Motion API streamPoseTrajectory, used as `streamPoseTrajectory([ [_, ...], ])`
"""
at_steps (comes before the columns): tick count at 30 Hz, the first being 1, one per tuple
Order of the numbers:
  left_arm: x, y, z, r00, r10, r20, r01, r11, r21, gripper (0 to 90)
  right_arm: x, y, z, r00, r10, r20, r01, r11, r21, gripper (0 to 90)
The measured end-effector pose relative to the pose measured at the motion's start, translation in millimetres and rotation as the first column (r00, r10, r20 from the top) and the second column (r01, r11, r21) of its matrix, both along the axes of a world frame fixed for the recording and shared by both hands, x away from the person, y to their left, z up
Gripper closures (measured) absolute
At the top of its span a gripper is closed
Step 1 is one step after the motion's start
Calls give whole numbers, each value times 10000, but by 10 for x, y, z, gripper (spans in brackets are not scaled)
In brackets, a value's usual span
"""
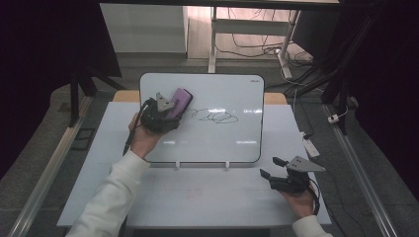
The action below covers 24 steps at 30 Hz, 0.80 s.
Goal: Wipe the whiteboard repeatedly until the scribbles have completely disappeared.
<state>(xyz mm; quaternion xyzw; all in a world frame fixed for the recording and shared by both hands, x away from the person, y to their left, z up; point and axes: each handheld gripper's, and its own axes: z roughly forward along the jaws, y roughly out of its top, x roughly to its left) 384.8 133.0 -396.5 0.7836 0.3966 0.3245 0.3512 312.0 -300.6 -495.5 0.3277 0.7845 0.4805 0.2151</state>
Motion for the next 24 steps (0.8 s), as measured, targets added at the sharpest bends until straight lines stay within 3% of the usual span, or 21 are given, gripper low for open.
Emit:
streamPoseTrajectory([
  [2, -2, -48, -10, 9999, 58, 126, -61, 9996, 271, 415, 1, 1, -1, 10000, -5, -4, 5, 10000, -3, 283],
  [5, 8, -96, -10, 9999, -41, 130, 38, 9998, 215, 415, 0, -3, -3, 10000, 4, -14, -4, 10000, -15, 283],
  [11, 52, -316, -12, 9984, -557, 7, 557, 9984, -34, 415, 1, -5, -4, 10000, 25, -15, -25, 10000, 6, 283],
  [13, 74, -436, -21, 9945, -1026, -216, 1016, 9938, -456, 415, 2, 1, -2, 10000, 39, -1, -39, 10000, 2, 283],
  [16, 58, -588, -49, 9944, -1054, 23, 1053, 9942, 201, 415, 1, -1, 1, 10000, 48, 9, -48, 10000, 5, 283],
  [17, 52, -592, -47, 9944, -1059, 44, 1057, 9939, 303, 415, 0, -5, 1, 10000, 55, 2, -55, 10000, 25, 283],
  [19, 56, -517, -24, 9931, -1167, -123, 1166, 9932, -48, 416, 3, -19, -3, 10000, 18, 6, -18, 10000, 35, 283],
  [24, 77, -105, 73, 9998, -195, 67, 197, 9994, -283, 416, 5, -33, -6, 10000, -1, 3, 1, 10000, 42, 283],
])
